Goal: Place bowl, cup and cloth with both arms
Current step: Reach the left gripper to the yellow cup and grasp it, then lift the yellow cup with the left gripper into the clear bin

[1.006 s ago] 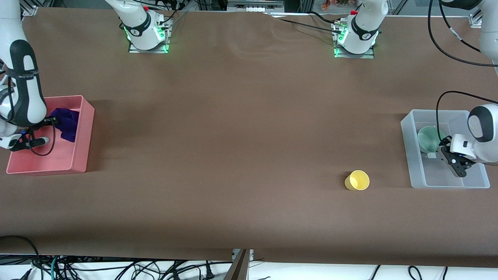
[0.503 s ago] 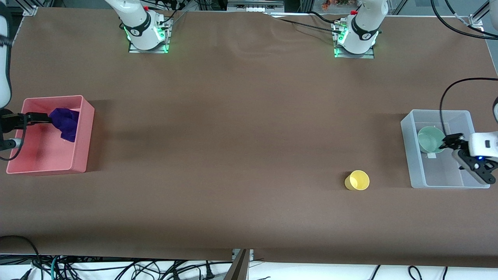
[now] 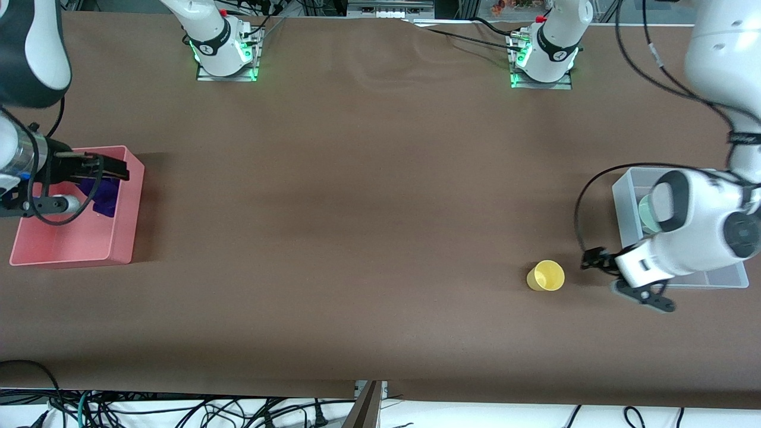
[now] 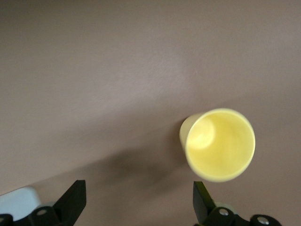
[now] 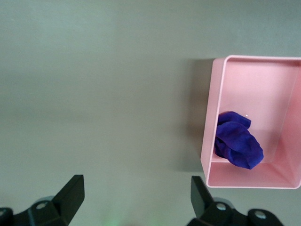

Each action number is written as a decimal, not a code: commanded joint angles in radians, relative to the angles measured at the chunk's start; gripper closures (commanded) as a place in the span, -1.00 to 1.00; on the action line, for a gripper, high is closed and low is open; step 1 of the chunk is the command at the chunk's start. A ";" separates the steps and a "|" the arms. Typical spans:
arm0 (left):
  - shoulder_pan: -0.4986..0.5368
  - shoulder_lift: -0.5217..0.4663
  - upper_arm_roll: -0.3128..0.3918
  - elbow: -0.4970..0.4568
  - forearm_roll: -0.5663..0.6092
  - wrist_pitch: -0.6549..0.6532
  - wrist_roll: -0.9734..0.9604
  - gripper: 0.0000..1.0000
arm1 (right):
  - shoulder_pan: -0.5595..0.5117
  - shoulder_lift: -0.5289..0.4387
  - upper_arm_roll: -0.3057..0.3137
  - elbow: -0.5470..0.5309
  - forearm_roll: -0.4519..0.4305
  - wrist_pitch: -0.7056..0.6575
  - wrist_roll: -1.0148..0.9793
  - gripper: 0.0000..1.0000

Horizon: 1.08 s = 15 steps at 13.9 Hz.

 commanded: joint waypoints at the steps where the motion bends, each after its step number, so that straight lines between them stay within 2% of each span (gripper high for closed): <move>1: -0.016 0.036 0.004 0.016 -0.058 0.023 -0.059 -1.00 | -0.016 -0.057 0.066 -0.010 -0.024 -0.009 0.015 -1.00; 3: -0.030 0.064 0.006 -0.011 -0.058 0.119 -0.062 -0.95 | -0.014 -0.093 0.068 -0.009 -0.025 -0.037 0.003 -1.00; 4: -0.029 0.082 0.006 -0.016 -0.061 0.140 -0.064 -0.70 | -0.014 -0.100 0.056 0.006 -0.031 -0.045 0.003 -1.00; 5: -0.032 0.084 0.006 -0.017 -0.063 0.140 -0.065 0.06 | -0.014 -0.101 0.032 0.032 -0.035 -0.045 0.001 -1.00; 6: -0.032 0.084 0.006 -0.016 -0.063 0.138 -0.073 0.90 | -0.014 -0.101 0.024 0.034 -0.038 -0.043 0.001 -1.00; 7: -0.032 0.086 0.006 -0.017 -0.063 0.137 -0.082 1.00 | -0.014 -0.101 0.022 0.034 -0.051 -0.043 0.000 -1.00; 10: -0.030 0.086 0.006 -0.020 -0.066 0.129 -0.090 1.00 | -0.014 -0.093 -0.030 0.037 -0.048 -0.045 -0.026 -1.00; 14: -0.032 0.075 0.004 -0.019 -0.066 0.112 -0.104 1.00 | -0.011 -0.101 -0.036 0.046 -0.048 -0.058 -0.028 -1.00; 15: -0.030 0.064 0.003 -0.005 -0.067 0.054 -0.102 1.00 | -0.010 -0.101 -0.038 0.046 -0.047 -0.063 -0.029 -1.00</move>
